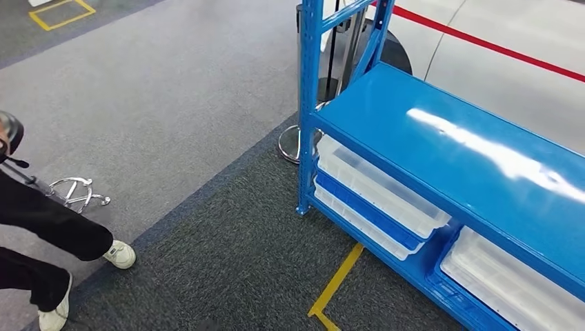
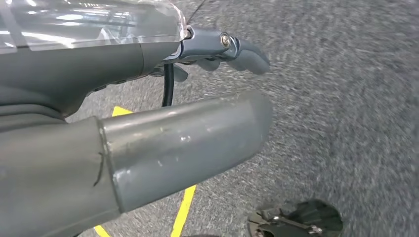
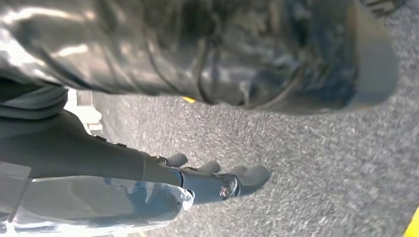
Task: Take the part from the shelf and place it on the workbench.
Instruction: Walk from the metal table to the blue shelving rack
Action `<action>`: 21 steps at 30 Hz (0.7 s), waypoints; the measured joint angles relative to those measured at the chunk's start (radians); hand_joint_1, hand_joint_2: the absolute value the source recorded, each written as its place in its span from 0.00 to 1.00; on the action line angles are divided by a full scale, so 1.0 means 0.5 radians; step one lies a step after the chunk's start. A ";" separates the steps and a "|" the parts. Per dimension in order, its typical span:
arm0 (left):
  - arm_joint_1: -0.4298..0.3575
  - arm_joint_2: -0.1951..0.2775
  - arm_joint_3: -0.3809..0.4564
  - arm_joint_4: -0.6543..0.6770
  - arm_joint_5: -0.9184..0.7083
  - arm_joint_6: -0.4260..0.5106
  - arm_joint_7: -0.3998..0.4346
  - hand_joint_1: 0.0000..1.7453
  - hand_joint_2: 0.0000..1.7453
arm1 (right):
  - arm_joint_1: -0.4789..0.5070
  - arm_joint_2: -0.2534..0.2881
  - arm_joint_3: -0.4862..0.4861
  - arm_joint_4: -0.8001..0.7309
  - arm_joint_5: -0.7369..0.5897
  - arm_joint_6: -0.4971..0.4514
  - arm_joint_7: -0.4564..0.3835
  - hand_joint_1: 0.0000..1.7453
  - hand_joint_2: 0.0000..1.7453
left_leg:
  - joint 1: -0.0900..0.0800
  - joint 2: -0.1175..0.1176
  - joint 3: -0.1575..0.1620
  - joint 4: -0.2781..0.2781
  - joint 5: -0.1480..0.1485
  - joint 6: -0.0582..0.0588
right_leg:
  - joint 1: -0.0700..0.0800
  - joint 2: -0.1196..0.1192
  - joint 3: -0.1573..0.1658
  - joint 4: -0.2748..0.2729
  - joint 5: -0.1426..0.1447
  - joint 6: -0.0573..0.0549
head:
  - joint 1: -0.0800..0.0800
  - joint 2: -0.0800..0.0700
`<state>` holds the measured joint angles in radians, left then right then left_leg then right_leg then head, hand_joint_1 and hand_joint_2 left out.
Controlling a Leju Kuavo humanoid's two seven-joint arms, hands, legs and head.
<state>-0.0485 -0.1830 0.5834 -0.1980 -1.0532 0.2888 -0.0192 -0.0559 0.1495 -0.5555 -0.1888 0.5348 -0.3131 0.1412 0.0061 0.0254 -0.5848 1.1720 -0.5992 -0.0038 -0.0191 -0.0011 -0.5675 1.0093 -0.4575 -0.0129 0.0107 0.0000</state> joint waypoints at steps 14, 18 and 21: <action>0.006 0.010 0.010 0.000 0.007 -0.001 -0.005 0.00 0.00 | 0.008 0.000 -0.008 0.000 0.000 0.005 -0.004 0.00 0.00 | 0.024 -0.113 0.100 -0.325 0.242 0.068 | -0.022 0.207 -0.062 0.066 -0.006 0.101 | 0.001 0.000; 0.010 0.010 0.014 0.000 0.007 -0.001 -0.006 0.00 0.00 | 0.003 0.001 -0.010 0.000 0.000 0.005 -0.004 0.00 0.00 | 0.018 -0.060 0.097 -0.328 0.243 0.081 | -0.011 0.103 -0.162 0.273 -0.116 0.105 | 0.007 0.000; 0.014 0.010 0.021 0.000 0.007 -0.001 -0.006 0.00 0.00 | 0.001 0.001 -0.014 0.000 0.000 0.005 -0.004 0.00 0.00 | 0.001 0.075 0.095 -0.329 0.237 0.092 | -0.003 -0.004 -0.218 0.446 -0.161 0.100 | 0.012 0.000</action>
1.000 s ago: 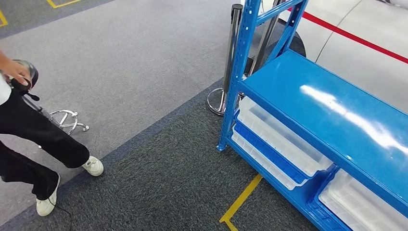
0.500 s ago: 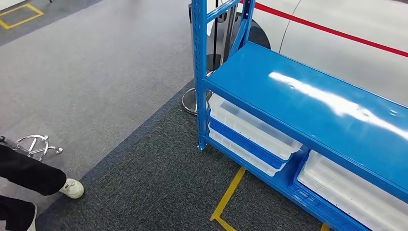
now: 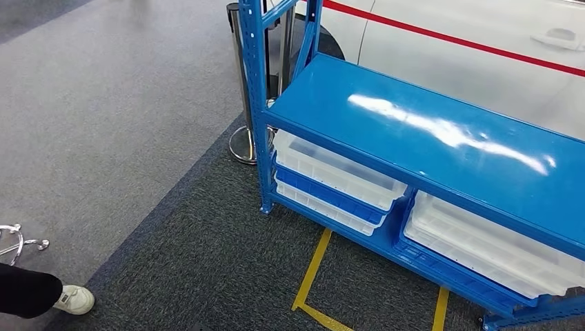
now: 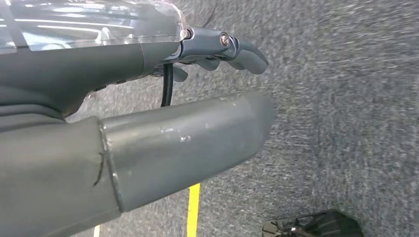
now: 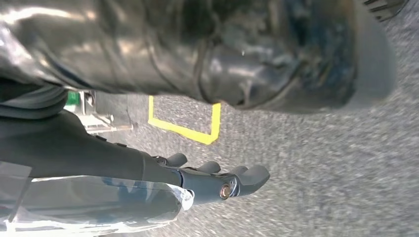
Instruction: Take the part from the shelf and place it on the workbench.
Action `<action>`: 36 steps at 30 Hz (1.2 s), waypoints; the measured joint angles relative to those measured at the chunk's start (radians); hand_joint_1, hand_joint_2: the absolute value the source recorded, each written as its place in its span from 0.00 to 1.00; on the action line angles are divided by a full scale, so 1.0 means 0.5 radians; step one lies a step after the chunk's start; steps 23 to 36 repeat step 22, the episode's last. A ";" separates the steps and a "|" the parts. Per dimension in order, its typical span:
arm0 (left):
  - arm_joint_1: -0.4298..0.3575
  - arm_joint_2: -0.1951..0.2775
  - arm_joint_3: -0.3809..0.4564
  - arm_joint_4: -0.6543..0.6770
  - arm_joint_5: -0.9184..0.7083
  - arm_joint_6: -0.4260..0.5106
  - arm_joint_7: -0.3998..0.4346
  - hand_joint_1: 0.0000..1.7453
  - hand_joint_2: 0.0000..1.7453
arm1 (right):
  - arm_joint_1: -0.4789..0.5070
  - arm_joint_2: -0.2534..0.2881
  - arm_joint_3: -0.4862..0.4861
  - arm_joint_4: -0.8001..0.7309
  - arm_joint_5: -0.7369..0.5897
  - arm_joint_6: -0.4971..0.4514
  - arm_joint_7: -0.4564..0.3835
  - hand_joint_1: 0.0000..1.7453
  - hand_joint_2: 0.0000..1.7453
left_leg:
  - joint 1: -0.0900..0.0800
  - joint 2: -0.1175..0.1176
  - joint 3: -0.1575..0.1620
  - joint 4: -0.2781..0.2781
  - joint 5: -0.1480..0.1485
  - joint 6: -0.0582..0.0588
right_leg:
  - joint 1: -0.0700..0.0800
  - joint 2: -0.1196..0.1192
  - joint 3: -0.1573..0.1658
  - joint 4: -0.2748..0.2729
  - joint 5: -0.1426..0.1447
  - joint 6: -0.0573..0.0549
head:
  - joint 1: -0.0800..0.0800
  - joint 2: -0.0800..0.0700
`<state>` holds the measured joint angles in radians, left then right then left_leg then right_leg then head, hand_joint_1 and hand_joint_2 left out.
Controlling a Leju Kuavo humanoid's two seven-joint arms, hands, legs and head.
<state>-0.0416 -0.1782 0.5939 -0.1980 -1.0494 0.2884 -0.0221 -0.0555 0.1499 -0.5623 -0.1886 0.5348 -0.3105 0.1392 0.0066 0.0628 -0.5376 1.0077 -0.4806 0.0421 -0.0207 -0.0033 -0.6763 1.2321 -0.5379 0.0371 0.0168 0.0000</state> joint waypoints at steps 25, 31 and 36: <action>-0.005 0.002 0.010 0.000 0.004 0.001 0.004 0.00 0.00 | 0.000 0.002 -0.016 0.000 0.000 0.001 -0.001 0.00 0.00 | 0.011 -0.238 -0.005 0.025 -0.015 -0.058 | 0.004 0.269 0.170 -0.404 0.170 -0.036 | -0.009 0.000; -0.005 0.002 0.010 0.000 0.004 0.001 0.004 0.00 0.00 | 0.000 0.002 -0.016 0.000 0.000 0.001 -0.001 0.00 0.00 | 0.011 -0.238 -0.005 0.025 -0.015 -0.058 | 0.004 0.269 0.170 -0.404 0.170 -0.036 | -0.009 0.000; -0.005 0.002 0.010 0.000 0.004 0.001 0.004 0.00 0.00 | 0.000 0.002 -0.016 0.000 0.000 0.001 -0.001 0.00 0.00 | 0.011 -0.238 -0.005 0.025 -0.015 -0.058 | 0.004 0.269 0.170 -0.404 0.170 -0.036 | -0.009 0.000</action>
